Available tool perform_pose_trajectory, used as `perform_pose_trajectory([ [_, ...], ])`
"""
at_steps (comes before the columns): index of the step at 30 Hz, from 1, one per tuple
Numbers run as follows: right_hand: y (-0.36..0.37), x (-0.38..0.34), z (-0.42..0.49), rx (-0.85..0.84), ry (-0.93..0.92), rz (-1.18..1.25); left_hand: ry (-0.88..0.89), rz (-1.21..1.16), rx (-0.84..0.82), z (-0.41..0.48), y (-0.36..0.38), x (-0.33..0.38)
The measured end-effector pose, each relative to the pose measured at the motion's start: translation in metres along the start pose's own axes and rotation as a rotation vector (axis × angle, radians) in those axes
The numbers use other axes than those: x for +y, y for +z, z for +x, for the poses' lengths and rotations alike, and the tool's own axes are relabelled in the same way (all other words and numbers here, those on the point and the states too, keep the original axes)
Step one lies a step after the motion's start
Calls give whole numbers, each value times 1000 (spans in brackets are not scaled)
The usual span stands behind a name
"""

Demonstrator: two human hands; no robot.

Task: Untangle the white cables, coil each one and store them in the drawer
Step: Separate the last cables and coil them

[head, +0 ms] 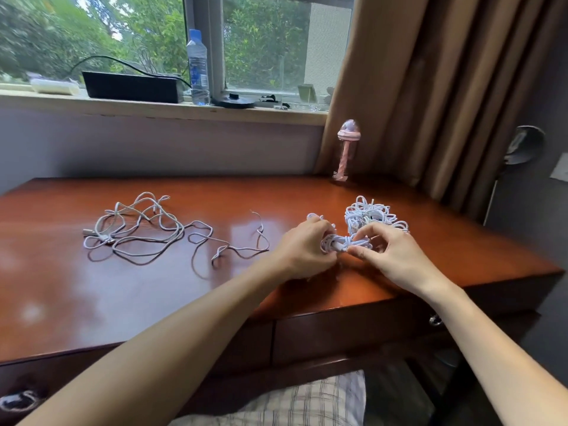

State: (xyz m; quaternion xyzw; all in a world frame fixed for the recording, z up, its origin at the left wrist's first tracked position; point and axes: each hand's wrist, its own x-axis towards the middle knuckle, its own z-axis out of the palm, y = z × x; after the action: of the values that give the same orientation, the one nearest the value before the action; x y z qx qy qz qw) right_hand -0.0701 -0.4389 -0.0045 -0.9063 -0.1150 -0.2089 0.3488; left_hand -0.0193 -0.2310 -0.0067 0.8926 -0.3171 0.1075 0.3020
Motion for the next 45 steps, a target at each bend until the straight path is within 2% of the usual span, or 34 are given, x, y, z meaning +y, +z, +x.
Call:
perform_pose_trajectory([
  [7,2,23,-5,54,-26,-148,16,56,-14,5,16,4],
  [15,4,27,2,122,33,-302,32,70,14,20,24,3],
  [25,4,7,9,153,-73,-283,166,116,108,6,-2,-10],
  [29,12,-17,22,91,-161,-243,234,261,112,-17,-35,-24],
  [35,53,-61,39,-34,-244,-199,57,367,128,-57,-78,-72],
  [39,82,-82,52,-155,-256,-156,-65,397,58,-82,-91,-91],
  [45,120,-98,75,-366,-292,-180,-102,394,91,-98,-104,-115],
])
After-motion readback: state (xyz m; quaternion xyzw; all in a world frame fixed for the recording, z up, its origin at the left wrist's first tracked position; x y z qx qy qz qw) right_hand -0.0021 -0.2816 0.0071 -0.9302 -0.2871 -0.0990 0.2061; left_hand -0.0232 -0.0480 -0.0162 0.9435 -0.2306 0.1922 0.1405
